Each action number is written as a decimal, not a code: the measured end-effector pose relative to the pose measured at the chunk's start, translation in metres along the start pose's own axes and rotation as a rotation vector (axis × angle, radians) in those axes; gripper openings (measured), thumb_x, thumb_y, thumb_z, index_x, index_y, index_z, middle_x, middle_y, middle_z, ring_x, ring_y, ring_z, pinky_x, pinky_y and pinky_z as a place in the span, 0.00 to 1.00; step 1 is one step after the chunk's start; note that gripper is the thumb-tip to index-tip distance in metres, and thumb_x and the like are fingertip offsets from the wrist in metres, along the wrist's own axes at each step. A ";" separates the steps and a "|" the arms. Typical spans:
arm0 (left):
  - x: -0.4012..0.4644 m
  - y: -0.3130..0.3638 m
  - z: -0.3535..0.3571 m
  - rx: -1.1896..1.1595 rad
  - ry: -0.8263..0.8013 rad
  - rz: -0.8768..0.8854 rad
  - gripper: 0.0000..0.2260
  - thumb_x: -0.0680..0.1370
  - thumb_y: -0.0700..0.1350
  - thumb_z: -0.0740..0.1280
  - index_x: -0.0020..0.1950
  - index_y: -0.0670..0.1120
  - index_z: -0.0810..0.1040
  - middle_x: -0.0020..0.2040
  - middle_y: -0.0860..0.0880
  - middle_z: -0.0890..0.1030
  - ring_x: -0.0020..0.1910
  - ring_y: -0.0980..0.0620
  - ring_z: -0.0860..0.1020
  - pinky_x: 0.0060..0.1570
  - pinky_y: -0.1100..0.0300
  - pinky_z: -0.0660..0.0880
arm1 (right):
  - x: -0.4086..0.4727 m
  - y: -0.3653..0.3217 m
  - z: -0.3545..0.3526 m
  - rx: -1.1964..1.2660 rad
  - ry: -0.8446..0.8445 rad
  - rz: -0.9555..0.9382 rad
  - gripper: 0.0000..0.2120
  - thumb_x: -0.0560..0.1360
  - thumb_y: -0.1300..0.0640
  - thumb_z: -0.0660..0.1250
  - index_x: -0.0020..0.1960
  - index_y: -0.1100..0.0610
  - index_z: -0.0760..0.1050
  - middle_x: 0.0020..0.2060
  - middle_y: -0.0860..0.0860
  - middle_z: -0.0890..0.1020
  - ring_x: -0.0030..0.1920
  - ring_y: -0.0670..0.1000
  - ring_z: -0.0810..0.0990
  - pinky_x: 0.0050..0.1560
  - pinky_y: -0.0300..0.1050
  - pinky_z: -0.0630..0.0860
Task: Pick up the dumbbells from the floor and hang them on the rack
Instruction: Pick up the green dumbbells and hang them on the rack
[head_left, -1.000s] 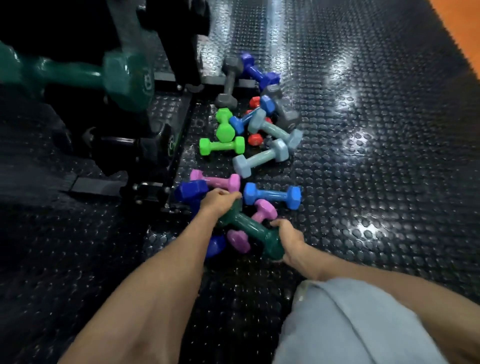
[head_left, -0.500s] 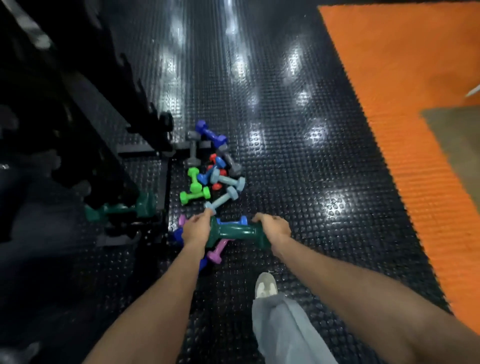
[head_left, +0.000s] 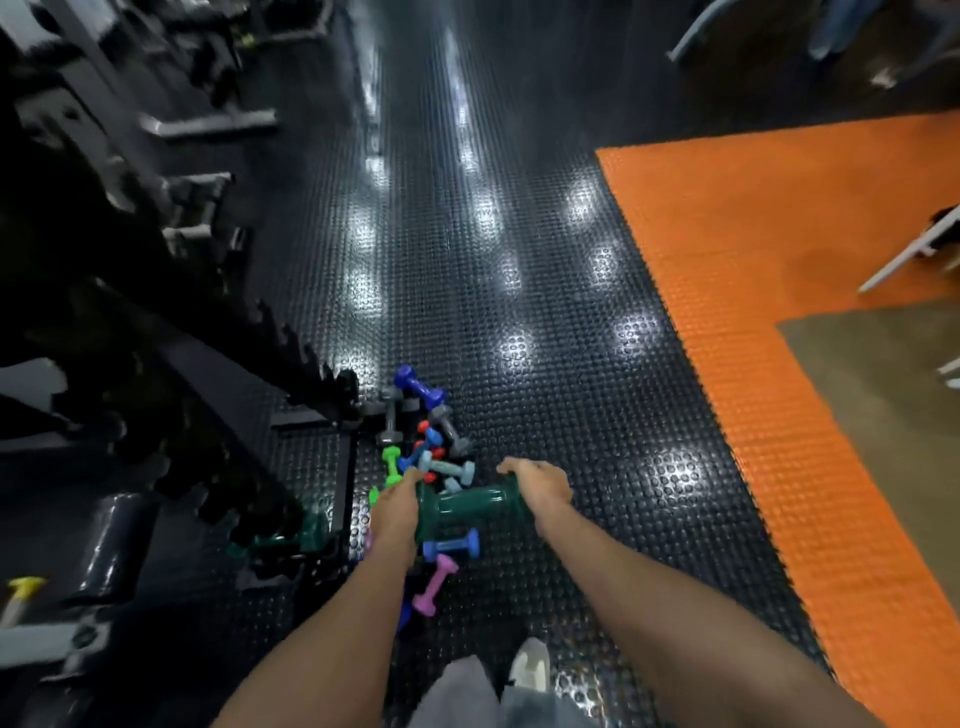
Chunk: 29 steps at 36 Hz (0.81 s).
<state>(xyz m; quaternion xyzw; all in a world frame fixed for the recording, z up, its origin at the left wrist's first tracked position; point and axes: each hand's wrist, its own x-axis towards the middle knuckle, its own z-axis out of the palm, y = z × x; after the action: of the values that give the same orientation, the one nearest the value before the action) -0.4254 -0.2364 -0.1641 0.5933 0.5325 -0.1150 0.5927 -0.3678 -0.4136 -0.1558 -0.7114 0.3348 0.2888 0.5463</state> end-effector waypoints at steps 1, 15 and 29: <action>0.001 0.013 0.006 0.004 -0.004 -0.001 0.19 0.71 0.59 0.70 0.45 0.43 0.80 0.50 0.38 0.83 0.50 0.39 0.82 0.56 0.38 0.78 | 0.004 -0.015 -0.002 -0.007 0.002 -0.017 0.10 0.66 0.48 0.76 0.38 0.51 0.76 0.38 0.47 0.79 0.40 0.50 0.77 0.41 0.44 0.73; 0.087 0.169 0.097 -0.161 -0.104 -0.001 0.23 0.68 0.57 0.69 0.53 0.42 0.81 0.53 0.40 0.83 0.54 0.39 0.82 0.56 0.43 0.78 | 0.123 -0.191 -0.001 -0.198 0.033 -0.081 0.26 0.67 0.44 0.76 0.58 0.59 0.79 0.55 0.53 0.82 0.49 0.55 0.80 0.49 0.47 0.78; 0.189 0.324 0.126 -0.298 -0.005 -0.075 0.23 0.67 0.58 0.70 0.53 0.44 0.79 0.55 0.41 0.79 0.55 0.40 0.80 0.55 0.42 0.79 | 0.222 -0.371 0.063 -0.331 -0.059 -0.136 0.15 0.66 0.46 0.77 0.42 0.55 0.77 0.42 0.51 0.81 0.43 0.52 0.80 0.50 0.48 0.81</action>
<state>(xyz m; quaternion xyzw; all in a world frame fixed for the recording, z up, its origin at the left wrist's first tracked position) -0.0371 -0.1600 -0.1548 0.4781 0.5638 -0.0579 0.6710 0.0585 -0.3214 -0.1260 -0.8038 0.2174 0.3232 0.4496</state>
